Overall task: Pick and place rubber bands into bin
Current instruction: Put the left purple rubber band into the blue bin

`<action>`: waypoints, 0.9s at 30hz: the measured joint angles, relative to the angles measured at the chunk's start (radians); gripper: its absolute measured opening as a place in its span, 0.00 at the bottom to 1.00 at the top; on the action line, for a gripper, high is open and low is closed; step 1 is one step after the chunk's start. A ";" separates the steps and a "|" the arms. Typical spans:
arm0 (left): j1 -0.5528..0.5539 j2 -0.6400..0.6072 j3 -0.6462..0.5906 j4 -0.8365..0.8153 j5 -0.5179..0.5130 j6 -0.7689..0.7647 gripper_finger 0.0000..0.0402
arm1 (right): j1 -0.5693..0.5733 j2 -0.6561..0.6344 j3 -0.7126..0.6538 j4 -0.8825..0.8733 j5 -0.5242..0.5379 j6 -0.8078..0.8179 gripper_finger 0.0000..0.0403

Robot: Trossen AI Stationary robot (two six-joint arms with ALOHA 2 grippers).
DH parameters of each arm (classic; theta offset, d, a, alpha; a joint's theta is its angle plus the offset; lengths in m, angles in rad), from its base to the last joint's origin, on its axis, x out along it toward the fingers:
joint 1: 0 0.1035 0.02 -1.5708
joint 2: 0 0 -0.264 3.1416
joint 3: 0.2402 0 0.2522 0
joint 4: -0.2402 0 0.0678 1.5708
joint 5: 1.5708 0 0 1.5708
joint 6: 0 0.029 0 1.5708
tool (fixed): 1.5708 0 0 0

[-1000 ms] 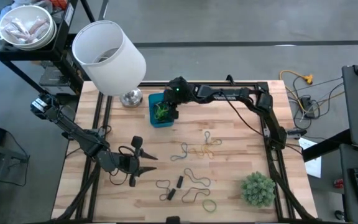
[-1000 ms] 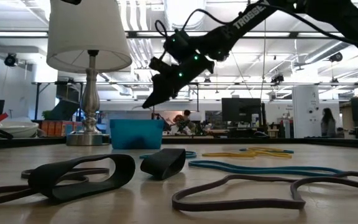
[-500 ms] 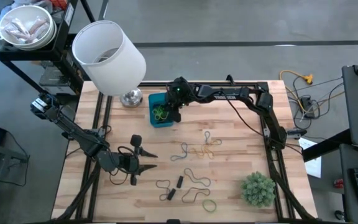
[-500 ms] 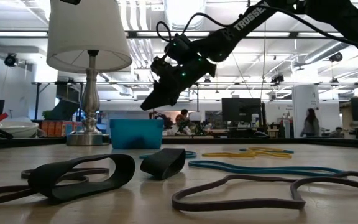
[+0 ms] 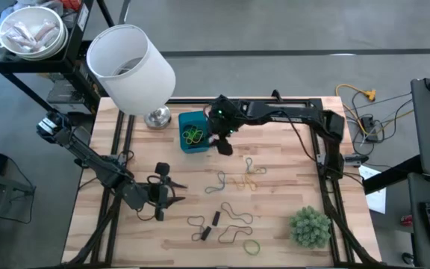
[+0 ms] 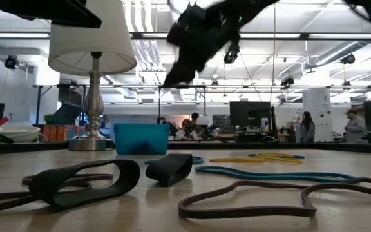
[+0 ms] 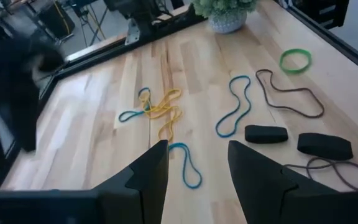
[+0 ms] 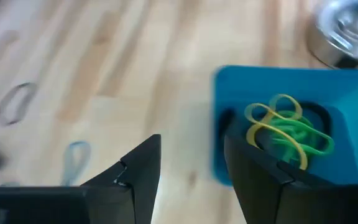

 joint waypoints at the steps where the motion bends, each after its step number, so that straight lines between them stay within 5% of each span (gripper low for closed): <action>1: 0.000 0.004 0.000 0.002 0.000 -0.013 0.38 | 0.014 -0.028 -0.008 -0.014 0.000 -0.004 0.42; 10: 0.002 0.132 0.017 0.042 0.097 -0.020 0.37 | 0.152 -0.316 -0.200 -0.029 0.008 -0.021 0.38; 19: 0.003 0.365 0.098 0.116 0.194 -0.040 0.37 | 0.319 -0.662 -0.573 0.127 0.016 0.041 0.33; 27: 0.001 0.573 0.219 0.071 0.211 -0.040 0.37 | 0.500 -0.922 -0.863 0.279 0.281 0.102 0.30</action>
